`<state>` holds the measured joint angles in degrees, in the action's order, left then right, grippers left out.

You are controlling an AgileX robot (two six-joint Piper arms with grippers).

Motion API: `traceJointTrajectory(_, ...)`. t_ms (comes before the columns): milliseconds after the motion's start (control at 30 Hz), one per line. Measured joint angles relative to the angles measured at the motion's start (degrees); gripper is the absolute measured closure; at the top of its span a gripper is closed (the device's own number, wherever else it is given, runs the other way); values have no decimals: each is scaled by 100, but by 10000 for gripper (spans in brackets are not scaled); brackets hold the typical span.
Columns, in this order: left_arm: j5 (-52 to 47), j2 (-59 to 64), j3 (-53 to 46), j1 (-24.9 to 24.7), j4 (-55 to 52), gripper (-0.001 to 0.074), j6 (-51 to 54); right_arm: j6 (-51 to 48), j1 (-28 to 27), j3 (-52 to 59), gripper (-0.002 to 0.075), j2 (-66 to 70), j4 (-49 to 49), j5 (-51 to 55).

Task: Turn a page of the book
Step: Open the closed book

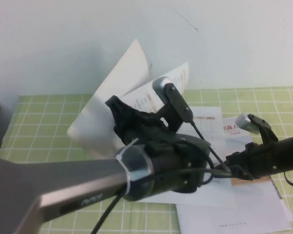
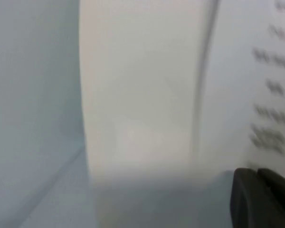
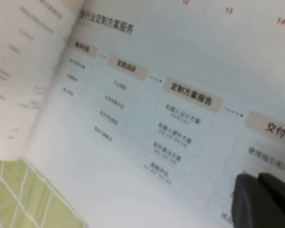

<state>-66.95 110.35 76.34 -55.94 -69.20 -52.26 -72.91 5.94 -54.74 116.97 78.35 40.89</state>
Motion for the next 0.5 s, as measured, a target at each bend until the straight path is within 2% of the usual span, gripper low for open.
traceJointTrajectory(500, -99, -446, -164, 1213, 1602, 738, 215, 73, 0, -4, 711, 0, -39, -13)
